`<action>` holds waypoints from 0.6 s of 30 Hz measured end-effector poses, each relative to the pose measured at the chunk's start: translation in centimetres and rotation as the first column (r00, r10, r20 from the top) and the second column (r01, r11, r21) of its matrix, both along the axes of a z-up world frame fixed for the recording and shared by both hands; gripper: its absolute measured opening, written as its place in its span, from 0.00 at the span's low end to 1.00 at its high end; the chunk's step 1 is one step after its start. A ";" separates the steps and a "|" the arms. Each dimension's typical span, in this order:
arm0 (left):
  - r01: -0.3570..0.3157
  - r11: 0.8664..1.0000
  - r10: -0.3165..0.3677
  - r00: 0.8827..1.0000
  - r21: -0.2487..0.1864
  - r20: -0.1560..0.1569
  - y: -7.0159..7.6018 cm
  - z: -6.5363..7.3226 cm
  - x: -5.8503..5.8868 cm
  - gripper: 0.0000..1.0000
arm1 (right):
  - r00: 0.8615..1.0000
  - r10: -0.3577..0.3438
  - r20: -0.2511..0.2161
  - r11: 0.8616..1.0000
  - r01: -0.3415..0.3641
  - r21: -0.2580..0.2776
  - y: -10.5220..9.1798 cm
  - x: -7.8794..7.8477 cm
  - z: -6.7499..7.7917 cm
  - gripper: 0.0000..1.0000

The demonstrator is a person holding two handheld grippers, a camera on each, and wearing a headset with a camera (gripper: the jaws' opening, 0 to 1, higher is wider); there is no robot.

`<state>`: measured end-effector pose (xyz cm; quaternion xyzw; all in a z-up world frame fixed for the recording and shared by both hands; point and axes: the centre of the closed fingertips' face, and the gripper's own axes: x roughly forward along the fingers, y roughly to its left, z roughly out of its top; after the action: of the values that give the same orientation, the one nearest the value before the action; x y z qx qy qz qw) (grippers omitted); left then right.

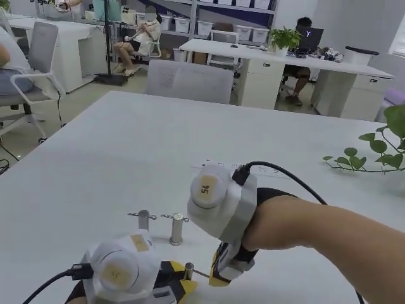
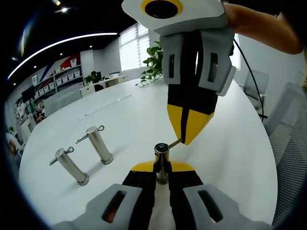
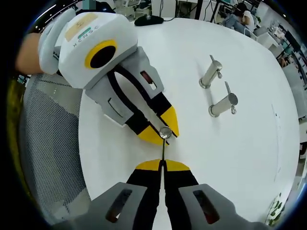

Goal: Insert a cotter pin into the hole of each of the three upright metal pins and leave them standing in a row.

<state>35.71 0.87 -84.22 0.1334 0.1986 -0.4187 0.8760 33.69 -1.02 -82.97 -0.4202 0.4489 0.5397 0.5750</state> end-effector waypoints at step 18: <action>0.007 1.000 -0.007 1.000 0.008 0.001 -0.3 0.0 0.1 0.07 | 1.000 -0.001 0.005 0.999 0.002 -0.048 0.2 0.1 0.5 0.01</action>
<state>35.78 0.62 -84.18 0.1377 0.1995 -0.4210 0.8741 33.81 -0.83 -82.43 -0.4348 0.4607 0.5273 0.5663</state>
